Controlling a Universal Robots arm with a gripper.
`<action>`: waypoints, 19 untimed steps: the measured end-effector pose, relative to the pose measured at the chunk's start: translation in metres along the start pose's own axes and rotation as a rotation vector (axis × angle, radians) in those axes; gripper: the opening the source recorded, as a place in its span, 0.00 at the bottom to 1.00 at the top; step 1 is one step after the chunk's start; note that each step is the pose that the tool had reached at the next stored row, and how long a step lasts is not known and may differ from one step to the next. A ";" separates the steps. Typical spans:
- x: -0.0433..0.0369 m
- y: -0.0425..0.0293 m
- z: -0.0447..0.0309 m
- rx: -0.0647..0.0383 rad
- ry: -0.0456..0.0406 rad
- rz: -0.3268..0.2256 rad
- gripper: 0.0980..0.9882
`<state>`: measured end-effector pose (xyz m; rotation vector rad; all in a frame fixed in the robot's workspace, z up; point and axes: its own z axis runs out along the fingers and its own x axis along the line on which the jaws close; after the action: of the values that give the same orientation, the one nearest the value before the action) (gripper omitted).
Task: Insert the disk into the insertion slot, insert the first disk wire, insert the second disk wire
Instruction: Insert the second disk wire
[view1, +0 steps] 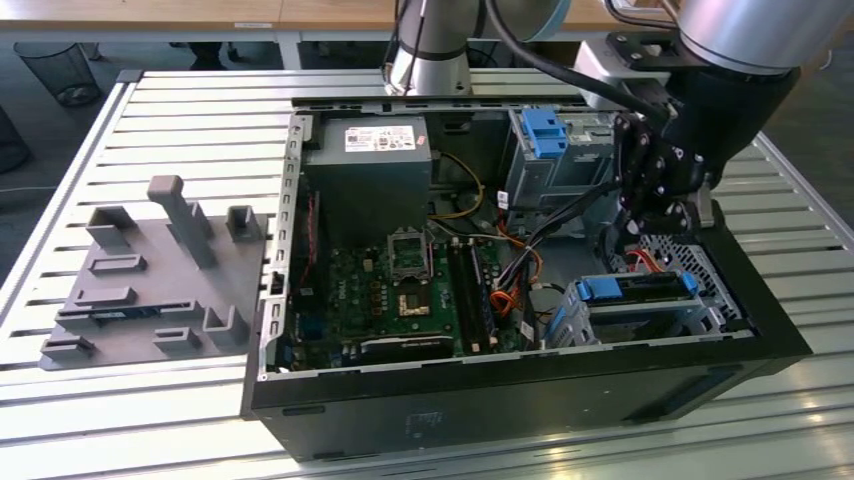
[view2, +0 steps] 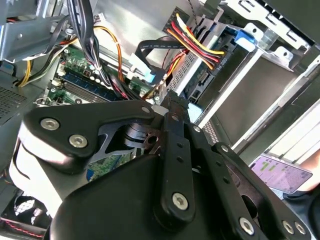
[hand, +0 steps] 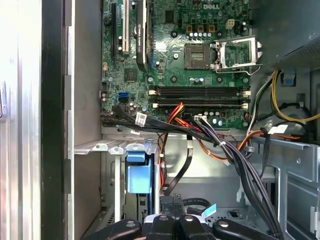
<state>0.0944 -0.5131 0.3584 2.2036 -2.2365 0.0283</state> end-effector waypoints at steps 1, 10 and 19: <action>-0.0004 0.0001 -0.0007 0.000 0.0002 0.000 0.01; -0.0026 0.0002 -0.0050 0.000 -0.0005 0.000 0.01; -0.0091 -0.0001 -0.0056 -0.001 -0.0005 0.000 0.01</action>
<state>0.0946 -0.5039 0.3639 2.2034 -2.2362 0.0266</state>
